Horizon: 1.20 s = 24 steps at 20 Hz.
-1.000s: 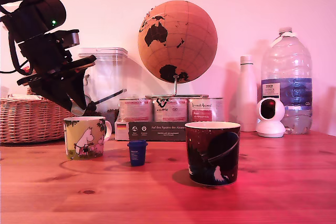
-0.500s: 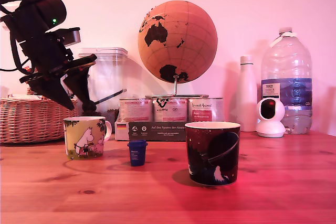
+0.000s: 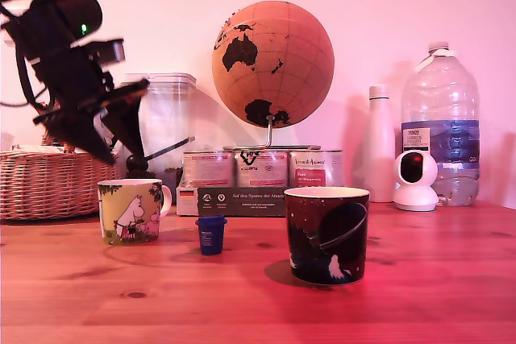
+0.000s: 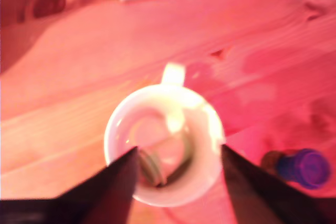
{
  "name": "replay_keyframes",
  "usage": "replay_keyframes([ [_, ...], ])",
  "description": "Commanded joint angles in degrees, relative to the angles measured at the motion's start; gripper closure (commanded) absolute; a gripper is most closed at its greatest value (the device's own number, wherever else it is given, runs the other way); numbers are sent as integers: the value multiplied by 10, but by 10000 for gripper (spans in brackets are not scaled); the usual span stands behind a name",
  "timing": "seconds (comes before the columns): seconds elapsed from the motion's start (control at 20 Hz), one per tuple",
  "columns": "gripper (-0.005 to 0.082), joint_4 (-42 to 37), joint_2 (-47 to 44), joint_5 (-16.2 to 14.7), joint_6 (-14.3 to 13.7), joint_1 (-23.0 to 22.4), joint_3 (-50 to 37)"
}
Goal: Pick up the coffee capsules on the table and drop them inside the coffee cup
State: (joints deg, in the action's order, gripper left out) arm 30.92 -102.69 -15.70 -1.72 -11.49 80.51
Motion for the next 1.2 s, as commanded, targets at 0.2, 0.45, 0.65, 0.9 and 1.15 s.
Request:
replay_keyframes([
  [0.2,793,-10,98,-12,-14,-14,3],
  [0.45,793,-51,171,-18,-16,-33,-45],
  [0.65,793,-97,226,-50,-16,-37,-115],
  [0.9,793,-177,286,-65,-16,-39,-220],
  [1.15,793,-269,322,-66,-14,-42,-327],
])
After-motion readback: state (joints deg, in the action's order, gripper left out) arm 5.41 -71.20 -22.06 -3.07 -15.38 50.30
